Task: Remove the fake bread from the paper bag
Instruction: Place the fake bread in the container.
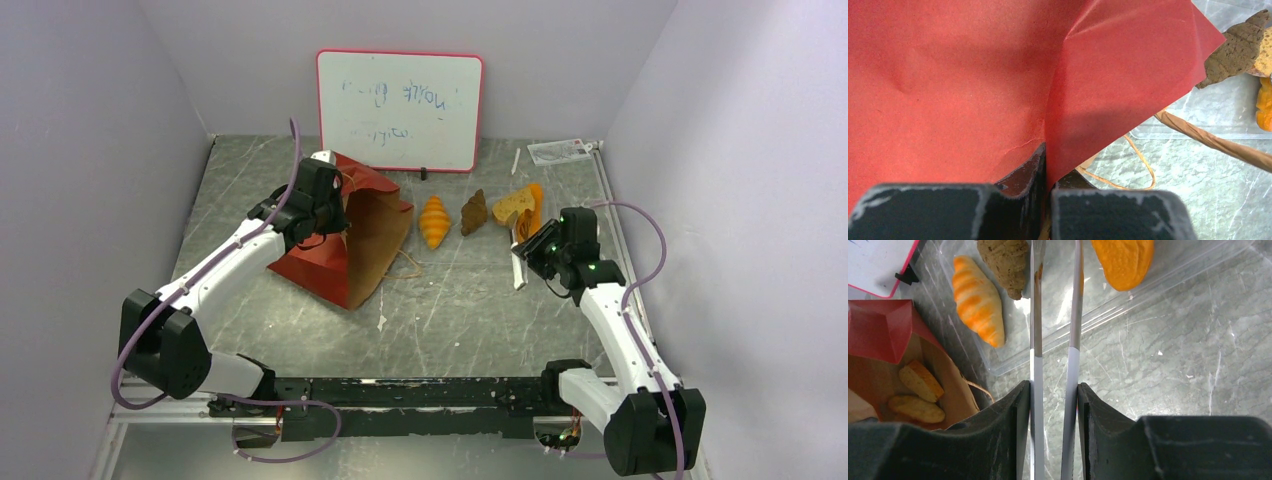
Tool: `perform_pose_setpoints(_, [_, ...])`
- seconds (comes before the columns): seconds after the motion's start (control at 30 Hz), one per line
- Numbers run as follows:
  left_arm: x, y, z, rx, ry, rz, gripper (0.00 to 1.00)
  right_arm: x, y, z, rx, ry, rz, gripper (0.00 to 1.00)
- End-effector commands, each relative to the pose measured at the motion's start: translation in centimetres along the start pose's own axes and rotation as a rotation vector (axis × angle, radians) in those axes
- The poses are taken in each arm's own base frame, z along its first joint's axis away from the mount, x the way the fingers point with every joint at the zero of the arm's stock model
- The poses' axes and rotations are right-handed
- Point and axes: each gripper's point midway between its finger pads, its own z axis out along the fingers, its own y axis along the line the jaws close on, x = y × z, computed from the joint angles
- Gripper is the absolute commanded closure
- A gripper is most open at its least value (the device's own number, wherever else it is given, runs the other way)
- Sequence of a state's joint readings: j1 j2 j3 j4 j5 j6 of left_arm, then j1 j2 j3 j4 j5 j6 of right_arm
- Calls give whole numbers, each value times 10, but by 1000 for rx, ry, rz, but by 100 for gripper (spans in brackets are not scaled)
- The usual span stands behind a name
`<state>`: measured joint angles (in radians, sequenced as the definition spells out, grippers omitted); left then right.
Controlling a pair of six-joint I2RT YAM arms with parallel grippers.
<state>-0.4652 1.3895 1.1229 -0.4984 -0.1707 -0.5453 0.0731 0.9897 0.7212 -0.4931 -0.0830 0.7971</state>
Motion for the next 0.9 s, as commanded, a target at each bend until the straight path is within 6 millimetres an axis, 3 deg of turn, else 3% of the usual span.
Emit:
perform_pose_setpoints(0.0, [-15,-9,-5,35,-28,1,92,-2,2,-4,-21,-14,14,61])
perform_pose_setpoints(0.63, [-16,-10,-6,38,-26,1,92,1,-1,-20,-21,-29,14,63])
perform_pose_setpoints(0.87, [-15,-8,-7,45,-27,35,92,2,16,-35,-101,-31,-37,66])
